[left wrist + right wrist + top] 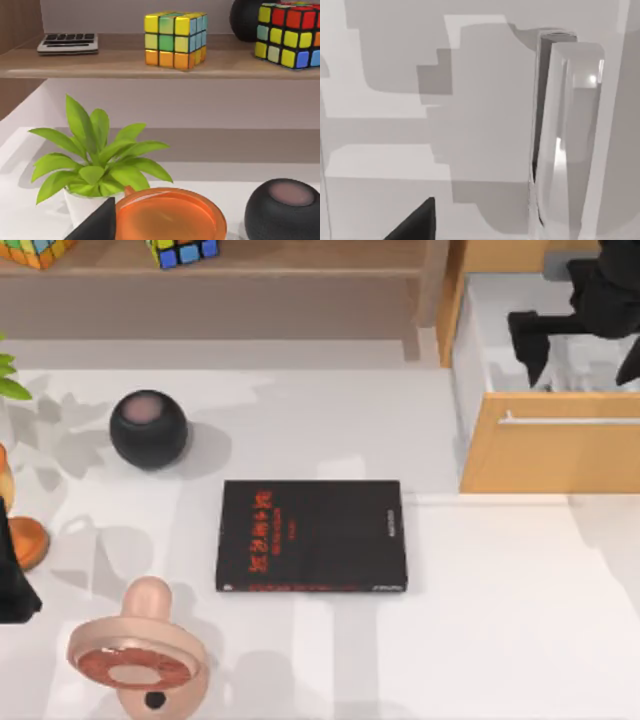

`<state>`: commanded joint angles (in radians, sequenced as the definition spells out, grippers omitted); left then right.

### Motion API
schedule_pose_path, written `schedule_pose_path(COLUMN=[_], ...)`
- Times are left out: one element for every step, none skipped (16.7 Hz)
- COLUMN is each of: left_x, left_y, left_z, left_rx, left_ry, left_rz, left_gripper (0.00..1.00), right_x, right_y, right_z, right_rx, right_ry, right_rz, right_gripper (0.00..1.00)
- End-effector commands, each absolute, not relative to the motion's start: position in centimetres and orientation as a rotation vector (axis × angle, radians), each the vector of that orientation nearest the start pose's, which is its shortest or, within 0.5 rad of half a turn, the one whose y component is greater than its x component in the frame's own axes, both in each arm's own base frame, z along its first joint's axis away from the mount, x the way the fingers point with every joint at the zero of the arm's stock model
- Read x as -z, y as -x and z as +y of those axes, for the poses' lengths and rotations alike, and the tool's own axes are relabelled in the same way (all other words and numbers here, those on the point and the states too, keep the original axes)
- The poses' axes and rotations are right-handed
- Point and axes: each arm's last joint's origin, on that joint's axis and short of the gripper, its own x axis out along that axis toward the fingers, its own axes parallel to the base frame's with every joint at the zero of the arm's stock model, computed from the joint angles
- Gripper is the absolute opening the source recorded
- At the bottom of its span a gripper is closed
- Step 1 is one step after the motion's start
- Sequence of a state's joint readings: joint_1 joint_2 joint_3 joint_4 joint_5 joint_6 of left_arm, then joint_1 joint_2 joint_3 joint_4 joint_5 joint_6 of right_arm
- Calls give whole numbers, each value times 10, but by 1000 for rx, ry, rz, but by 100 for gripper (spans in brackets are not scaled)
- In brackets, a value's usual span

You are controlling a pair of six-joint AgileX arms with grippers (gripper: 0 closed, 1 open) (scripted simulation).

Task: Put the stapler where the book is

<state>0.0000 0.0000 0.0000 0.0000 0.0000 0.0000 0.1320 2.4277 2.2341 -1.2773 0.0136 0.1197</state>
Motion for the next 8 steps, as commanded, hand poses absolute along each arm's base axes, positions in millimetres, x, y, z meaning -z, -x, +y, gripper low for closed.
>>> schedule_pose_path(left_x=[-160,-160,-160,-160,-160,-160,-160,-160], left_y=[-106,-106,-106,-106,-106,-106,-106,-106], left_z=[-1,-1,-1,-1,-1,-1,-1,-1], left_rx=[0,0,0,0,0,0,0,0], left_ry=[0,0,0,0,0,0,0,0], left_rz=[0,0,0,0,0,0,0,0], left_gripper=[100,100,100,100,100,100,100,100], right_x=[-186,-186,-186,-185,-185,-184,-182,-181], right_y=[-482,-482,-482,-482,-481,-480,-479,-478], right_z=[68,68,68,68,68,68,69,69], right_rx=[-20,-20,-21,-22,-22,-23,-23,-24], right_ry=[12,12,13,14,15,15,16,16], right_rz=[1471,1471,1471,1471,1470,1470,1470,1470], right_gripper=[100,100,100,100,100,100,100,100])
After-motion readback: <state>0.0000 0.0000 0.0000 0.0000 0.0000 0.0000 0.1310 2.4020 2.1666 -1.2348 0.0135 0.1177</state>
